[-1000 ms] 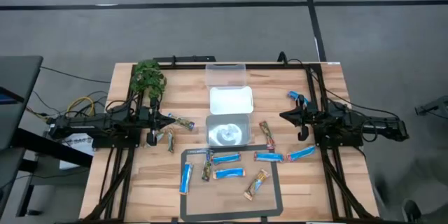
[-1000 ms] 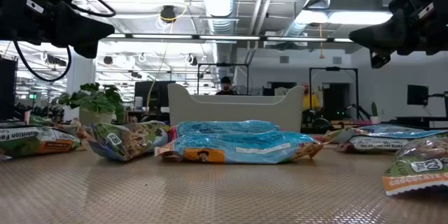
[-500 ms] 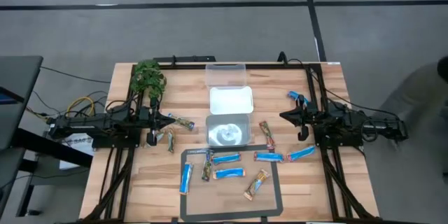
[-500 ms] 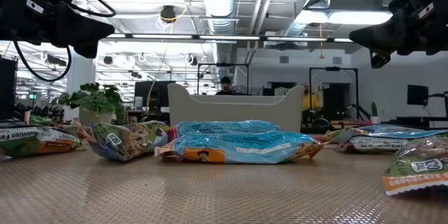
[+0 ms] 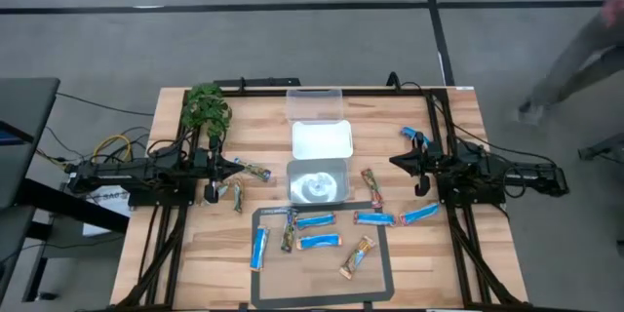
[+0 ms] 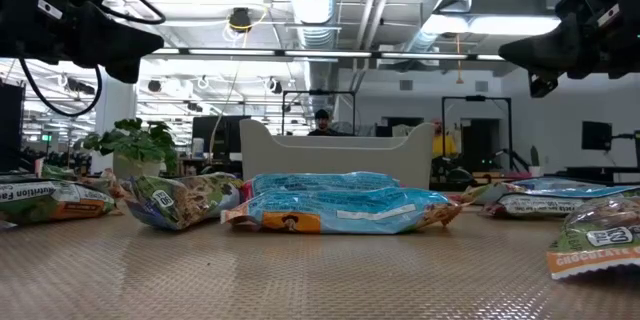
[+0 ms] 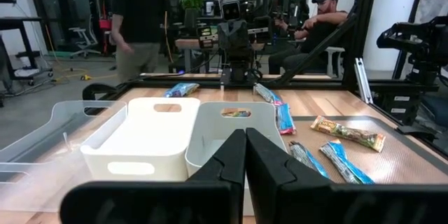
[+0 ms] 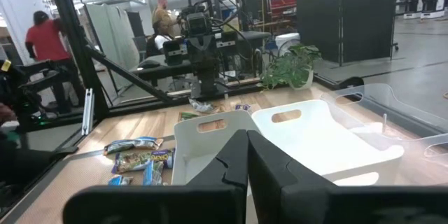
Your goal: Pick and place Granola Bars by type
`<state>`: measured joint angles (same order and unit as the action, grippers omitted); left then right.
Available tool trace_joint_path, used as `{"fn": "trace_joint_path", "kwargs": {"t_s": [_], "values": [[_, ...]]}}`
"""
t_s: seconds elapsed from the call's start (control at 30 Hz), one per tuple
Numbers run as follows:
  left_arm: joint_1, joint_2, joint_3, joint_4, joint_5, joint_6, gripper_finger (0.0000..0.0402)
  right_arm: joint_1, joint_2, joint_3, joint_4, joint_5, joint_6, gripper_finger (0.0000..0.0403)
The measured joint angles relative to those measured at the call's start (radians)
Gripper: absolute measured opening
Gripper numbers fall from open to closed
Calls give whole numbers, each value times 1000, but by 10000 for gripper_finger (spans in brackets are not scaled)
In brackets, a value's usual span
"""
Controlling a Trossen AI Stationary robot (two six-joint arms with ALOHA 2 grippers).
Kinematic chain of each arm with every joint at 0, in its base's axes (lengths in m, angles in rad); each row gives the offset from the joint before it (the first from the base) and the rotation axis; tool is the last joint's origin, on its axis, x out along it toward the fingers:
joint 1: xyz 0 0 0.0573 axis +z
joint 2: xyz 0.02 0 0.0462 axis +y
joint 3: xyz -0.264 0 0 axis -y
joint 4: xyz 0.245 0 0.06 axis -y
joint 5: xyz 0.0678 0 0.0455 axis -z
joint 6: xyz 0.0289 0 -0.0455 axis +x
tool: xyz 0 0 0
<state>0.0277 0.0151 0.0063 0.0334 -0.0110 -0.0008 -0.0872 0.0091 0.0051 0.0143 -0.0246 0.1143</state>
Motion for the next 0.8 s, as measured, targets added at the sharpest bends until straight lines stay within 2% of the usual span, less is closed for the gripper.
{"fn": "trace_joint_path", "kwargs": {"t_s": [0.2,0.57,0.8], "values": [[0,0,0,14,-78,-64,0,0,0,0,0,0,0,0],[-10,1,0,13,-68,-92,0,0,0,0,0,0,0,0],[-32,96,22,-30,-61,29,0,0,0,0,0,0,0,0]]}}
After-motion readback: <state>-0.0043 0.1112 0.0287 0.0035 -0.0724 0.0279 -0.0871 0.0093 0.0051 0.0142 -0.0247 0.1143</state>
